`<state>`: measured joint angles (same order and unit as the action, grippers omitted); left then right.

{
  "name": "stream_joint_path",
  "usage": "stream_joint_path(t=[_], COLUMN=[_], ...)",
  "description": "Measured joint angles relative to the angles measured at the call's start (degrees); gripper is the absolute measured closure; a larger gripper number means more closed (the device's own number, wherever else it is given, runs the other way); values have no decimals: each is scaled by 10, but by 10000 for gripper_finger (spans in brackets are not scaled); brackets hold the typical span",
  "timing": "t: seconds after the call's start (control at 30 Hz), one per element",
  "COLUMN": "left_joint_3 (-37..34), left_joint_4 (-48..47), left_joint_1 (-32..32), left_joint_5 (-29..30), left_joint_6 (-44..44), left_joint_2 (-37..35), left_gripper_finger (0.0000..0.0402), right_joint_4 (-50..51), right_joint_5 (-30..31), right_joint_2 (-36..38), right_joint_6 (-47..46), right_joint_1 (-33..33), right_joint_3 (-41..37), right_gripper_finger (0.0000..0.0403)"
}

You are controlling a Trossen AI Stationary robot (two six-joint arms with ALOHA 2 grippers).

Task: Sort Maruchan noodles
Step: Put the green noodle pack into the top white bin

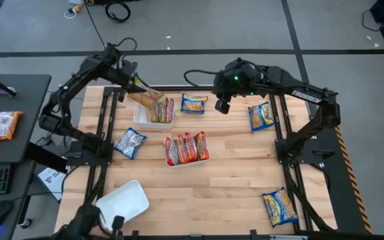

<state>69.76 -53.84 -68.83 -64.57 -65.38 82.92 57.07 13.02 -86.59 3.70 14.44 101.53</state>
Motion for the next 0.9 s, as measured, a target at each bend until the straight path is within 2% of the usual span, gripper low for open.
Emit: stream_joint_path(t=[0.1, 0.23, 0.43, 0.5, 0.67, 0.9], left_joint_3=[0, 0, 0, 0, 0, 0], left_joint_4=[0, -26, -69, -75, -78, -79], left_joint_1=[-22, -6, 25, 30, 57, 90], left_joint_5=[0, 13, 161, 178, 171, 86], left_joint_6=[-29, -75, -101, -103, -103, -120], left_joint_2=[26, 53, 101, 108, 109, 108], left_gripper_finger=[301, 301, 301, 301, 301, 301], right_joint_4=[34, 67, 72, 73, 88, 124], right_joint_5=[-13, -13, -13, -13, -13, -13], right_joint_2=[1, -2, -3, -4, -4, -4], right_joint_6=[-49, -81, -82, -82, -80, -97], right_joint_1=[-8, -22, -29, -27, -26, -26], right_joint_3=[-5, -5, -6, -6, -6, -6], right_gripper_finger=[272, 274, 274, 274, 274, 274])
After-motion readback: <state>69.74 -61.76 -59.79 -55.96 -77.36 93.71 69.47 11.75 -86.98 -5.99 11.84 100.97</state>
